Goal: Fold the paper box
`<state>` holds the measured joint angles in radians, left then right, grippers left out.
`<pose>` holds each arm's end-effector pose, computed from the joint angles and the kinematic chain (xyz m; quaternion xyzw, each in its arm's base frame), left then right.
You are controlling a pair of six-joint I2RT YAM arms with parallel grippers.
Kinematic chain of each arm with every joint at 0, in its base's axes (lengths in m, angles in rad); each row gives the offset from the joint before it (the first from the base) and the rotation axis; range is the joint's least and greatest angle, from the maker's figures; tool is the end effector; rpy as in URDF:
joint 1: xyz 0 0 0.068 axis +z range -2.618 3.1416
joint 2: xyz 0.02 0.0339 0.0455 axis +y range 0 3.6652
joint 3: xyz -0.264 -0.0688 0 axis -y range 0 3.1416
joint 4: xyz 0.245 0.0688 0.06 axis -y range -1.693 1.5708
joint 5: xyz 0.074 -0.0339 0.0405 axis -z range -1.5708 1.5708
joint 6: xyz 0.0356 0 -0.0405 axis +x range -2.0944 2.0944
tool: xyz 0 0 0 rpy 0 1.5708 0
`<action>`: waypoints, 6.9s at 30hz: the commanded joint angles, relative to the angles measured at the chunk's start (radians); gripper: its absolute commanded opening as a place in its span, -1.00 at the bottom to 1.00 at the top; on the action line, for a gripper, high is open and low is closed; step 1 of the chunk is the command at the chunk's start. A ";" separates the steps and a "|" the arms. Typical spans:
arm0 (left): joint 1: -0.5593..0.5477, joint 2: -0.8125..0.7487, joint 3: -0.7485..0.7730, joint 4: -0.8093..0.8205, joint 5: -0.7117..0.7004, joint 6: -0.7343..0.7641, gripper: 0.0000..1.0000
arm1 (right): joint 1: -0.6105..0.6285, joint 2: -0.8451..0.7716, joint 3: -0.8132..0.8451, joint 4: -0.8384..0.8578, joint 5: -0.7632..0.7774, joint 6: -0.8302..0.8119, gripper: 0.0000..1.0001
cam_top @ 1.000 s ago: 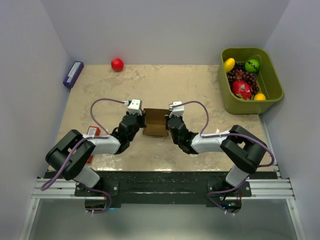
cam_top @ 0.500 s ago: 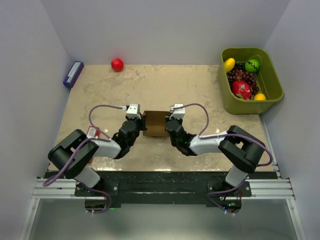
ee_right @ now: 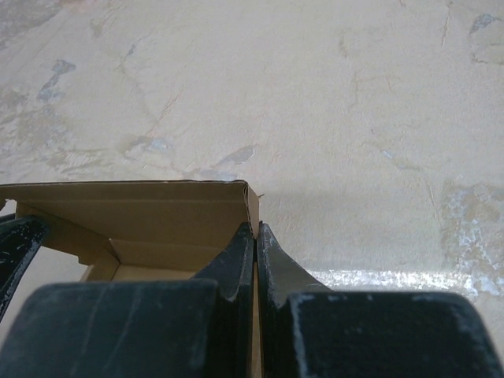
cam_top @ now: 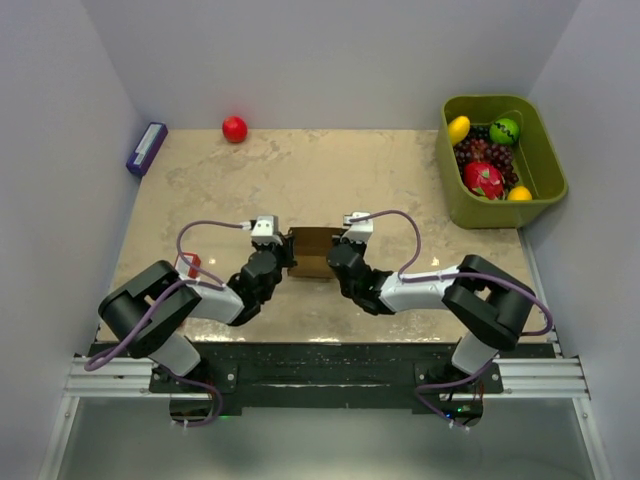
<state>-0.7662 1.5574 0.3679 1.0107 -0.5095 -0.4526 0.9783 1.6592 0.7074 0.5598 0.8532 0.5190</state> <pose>0.2042 -0.1724 0.1537 -0.0436 0.7588 -0.1966 0.6195 0.2034 0.2541 0.1745 0.0517 0.7893 0.0924 0.6048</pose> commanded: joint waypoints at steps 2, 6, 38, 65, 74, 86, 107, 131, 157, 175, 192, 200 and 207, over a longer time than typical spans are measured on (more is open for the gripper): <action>-0.050 0.029 -0.057 -0.146 -0.017 -0.069 -1.00 | 0.033 -0.003 0.010 -0.135 0.017 0.124 -1.00; -0.074 0.027 -0.055 -0.170 -0.017 -0.106 -1.00 | 0.040 -0.013 0.010 -0.164 0.026 0.153 -1.00; -0.196 -0.092 -0.152 -0.273 -0.233 -0.071 -1.00 | 0.134 -0.374 -0.049 -0.581 0.020 0.326 0.31; -0.280 -0.538 -0.199 -0.527 -0.097 -0.046 0.25 | 0.125 -0.527 0.092 -0.744 -0.213 0.309 0.68; -0.272 -0.812 -0.147 -0.825 -0.005 -0.097 0.74 | -0.058 -0.503 -0.008 -0.618 -0.463 0.358 0.68; 0.102 -0.538 0.166 -0.828 0.419 -0.032 0.68 | -0.089 -0.446 -0.066 -0.529 -0.545 0.424 0.63; 0.185 -0.260 0.128 -0.729 0.537 -0.043 0.50 | -0.090 -0.326 -0.112 -0.454 -0.574 0.495 0.42; 0.185 -0.198 0.075 -0.704 0.543 -0.029 0.27 | -0.092 -0.234 -0.132 -0.439 -0.557 0.506 0.05; 0.183 -0.209 0.088 -0.785 0.471 0.000 -0.05 | -0.092 -0.200 -0.108 -0.474 -0.539 0.470 -0.11; 0.183 -0.278 0.103 -0.813 0.505 -0.034 0.24 | -0.093 -0.211 -0.095 -0.459 -0.606 0.486 -0.14; 0.240 -0.456 0.152 -0.913 0.637 -0.090 0.83 | -0.165 -0.156 -0.212 -0.294 -0.730 0.558 -0.68; 0.274 -0.461 0.086 -0.891 0.690 -0.127 0.87 | -0.182 -0.164 -0.286 -0.248 -0.744 0.587 -0.94; 0.278 -0.410 0.028 -0.834 0.707 -0.169 0.88 | -0.190 -0.159 -0.296 -0.256 -0.734 0.589 -1.00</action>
<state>-0.4976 1.1202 0.4259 0.1013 0.1547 -0.5724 0.7979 1.4788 0.4545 0.4141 0.1013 1.1179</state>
